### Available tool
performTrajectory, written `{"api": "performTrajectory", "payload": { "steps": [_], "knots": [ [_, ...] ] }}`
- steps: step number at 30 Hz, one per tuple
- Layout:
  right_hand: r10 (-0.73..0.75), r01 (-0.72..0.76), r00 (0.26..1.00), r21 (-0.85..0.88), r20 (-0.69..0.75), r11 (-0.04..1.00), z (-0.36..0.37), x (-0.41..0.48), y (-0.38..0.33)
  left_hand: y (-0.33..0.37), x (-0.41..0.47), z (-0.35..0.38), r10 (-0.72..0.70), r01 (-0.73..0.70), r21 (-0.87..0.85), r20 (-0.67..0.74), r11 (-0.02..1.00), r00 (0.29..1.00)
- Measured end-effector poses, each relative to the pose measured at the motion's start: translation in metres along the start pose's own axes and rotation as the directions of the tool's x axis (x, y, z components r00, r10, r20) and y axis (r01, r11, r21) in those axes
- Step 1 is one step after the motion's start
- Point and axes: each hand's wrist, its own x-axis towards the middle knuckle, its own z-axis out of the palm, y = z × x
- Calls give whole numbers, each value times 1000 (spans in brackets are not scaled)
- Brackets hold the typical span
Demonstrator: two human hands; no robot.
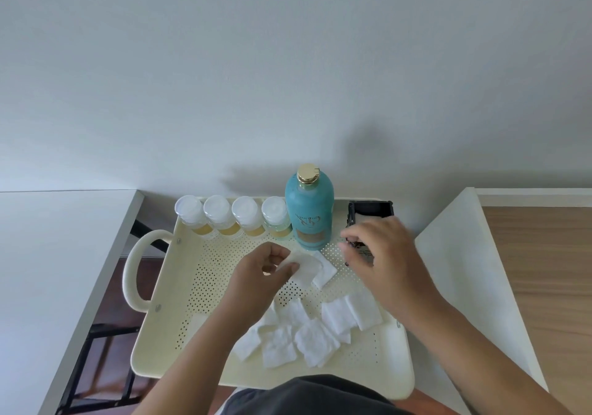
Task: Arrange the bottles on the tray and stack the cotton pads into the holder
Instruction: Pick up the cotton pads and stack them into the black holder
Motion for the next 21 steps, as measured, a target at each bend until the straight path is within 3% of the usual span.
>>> {"api": "performTrajectory", "payload": {
  "steps": [2,4,9,12,17,21],
  "knots": [
    [48,-69,984,120,174,990,5,-6,-8,9,-3,0,22,-20,-30,65,999,998],
    [83,-125,968,168,238,978,9,-10,-10,18,-5,2,53,-47,-53,129,998,990],
    [113,-173,956,207,271,963,8,-13,-9,29,-2,9,89,-78,-66,192,995,977],
    [163,-219,961,253,222,942,-1,-9,-6,23,5,15,72,-63,-58,156,996,985],
    [349,-332,937,292,-8,897,-18,2,16,-9,25,35,49,-73,254,100,964,994],
    [489,-461,873,326,-4,826,-17,7,31,-30,36,49,123,-200,578,171,791,978]
  ]
}}
